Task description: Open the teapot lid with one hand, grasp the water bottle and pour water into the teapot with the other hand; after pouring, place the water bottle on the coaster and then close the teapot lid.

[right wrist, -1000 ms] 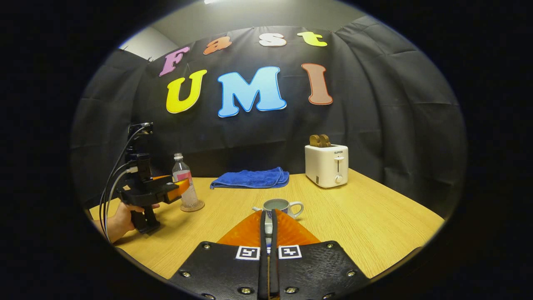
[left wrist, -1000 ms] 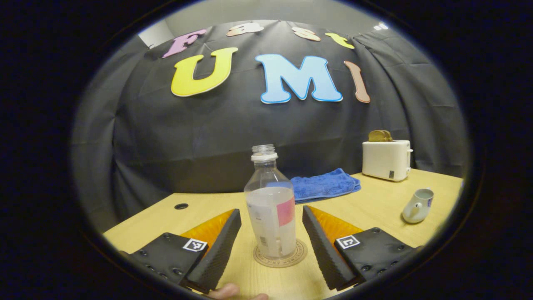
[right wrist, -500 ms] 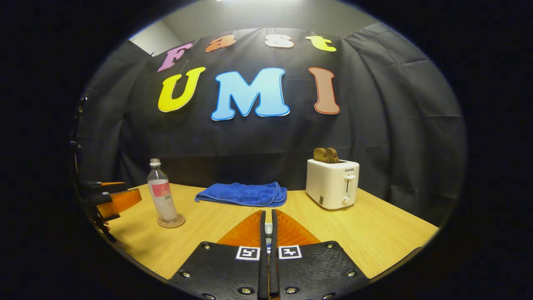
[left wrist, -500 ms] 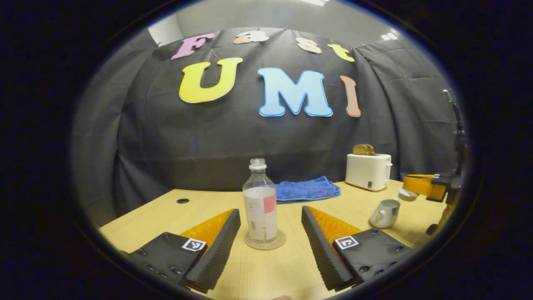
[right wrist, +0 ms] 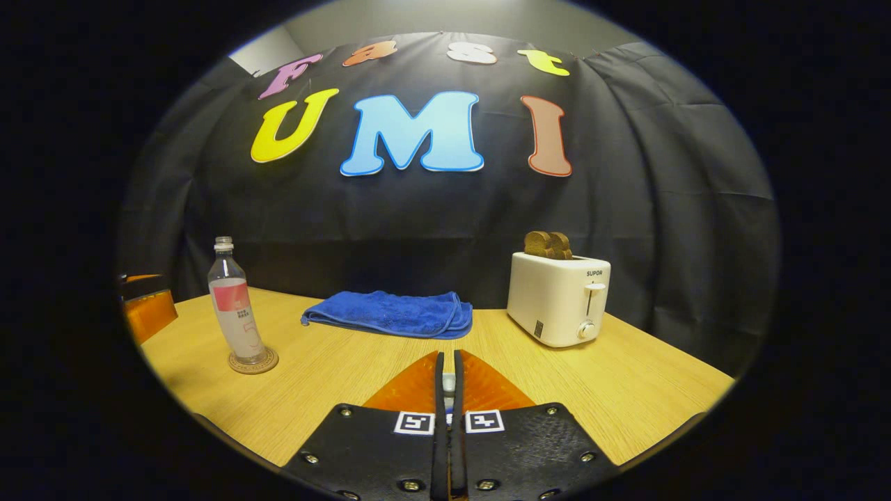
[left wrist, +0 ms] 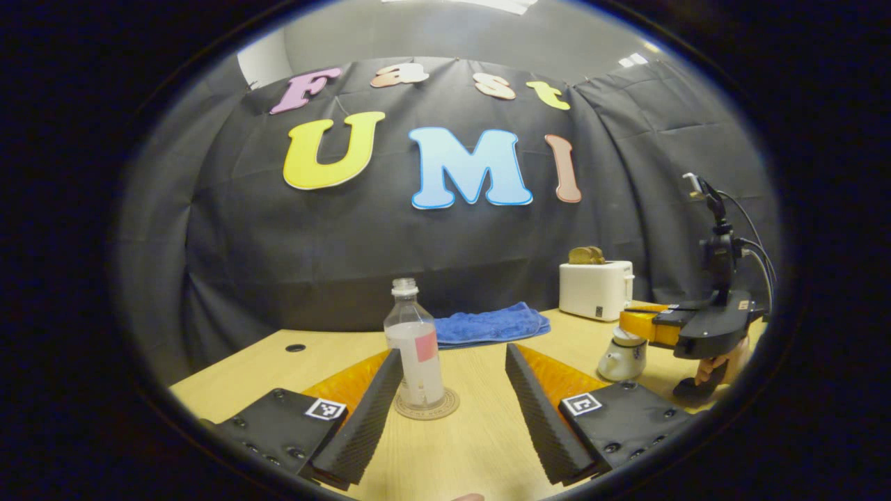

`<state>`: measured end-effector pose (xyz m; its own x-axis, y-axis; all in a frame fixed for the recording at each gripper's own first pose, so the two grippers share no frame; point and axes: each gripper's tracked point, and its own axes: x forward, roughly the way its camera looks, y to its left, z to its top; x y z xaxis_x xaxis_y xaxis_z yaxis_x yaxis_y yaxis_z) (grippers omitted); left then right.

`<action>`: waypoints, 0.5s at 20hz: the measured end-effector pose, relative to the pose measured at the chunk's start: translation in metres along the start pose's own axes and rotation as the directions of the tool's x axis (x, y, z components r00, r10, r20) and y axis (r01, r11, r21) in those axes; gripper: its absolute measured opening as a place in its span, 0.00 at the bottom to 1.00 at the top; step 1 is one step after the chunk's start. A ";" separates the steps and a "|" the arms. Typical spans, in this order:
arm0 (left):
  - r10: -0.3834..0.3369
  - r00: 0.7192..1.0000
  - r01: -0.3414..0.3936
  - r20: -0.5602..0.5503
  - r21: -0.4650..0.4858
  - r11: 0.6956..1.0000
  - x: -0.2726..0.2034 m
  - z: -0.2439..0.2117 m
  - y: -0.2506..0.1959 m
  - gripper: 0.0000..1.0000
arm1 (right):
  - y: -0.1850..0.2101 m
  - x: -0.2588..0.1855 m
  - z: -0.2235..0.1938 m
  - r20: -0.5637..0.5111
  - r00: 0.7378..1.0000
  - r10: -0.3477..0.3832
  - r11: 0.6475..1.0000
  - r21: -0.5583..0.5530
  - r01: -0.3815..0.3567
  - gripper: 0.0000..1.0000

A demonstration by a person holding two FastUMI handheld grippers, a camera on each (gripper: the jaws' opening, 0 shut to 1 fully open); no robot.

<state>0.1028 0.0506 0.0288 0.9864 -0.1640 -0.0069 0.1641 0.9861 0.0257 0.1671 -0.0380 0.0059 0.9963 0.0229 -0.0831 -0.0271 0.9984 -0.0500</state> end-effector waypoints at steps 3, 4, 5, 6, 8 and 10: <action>0.002 1.000 -0.003 -0.004 -0.016 1.000 0.001 -0.003 0.006 1.00 | -0.003 0.002 -0.005 -0.015 1.000 -0.009 1.000 0.009 0.009 0.02; 0.003 1.000 -0.003 -0.002 -0.019 1.000 0.001 -0.003 0.005 1.00 | -0.002 0.003 -0.009 -0.024 1.000 -0.010 1.000 0.012 0.011 0.02; 0.003 1.000 -0.003 -0.001 -0.018 1.000 0.001 -0.002 0.006 1.00 | -0.001 0.004 -0.010 -0.030 0.999 -0.012 1.000 0.011 0.012 0.02; 0.009 1.000 -0.009 0.003 -0.013 1.000 -0.001 -0.001 0.006 1.00 | -0.001 0.003 -0.010 -0.034 0.999 -0.013 1.000 0.007 0.014 0.02; 0.026 1.000 -0.026 0.008 0.006 1.000 -0.003 0.002 0.010 1.00 | 0.000 -0.002 0.000 -0.010 1.000 -0.019 1.000 -0.020 0.019 0.11; 0.024 1.000 -0.024 0.006 0.001 1.000 -0.007 0.008 0.013 1.00 | 0.001 -0.013 0.019 0.032 0.999 -0.014 1.000 -0.019 0.014 0.34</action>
<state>0.0985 0.0646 0.0368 0.9901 -0.1404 -0.0001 0.1403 0.9897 0.0271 0.1554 -0.0363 0.0262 0.9987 0.0110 -0.0501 -0.0145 0.9974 -0.0701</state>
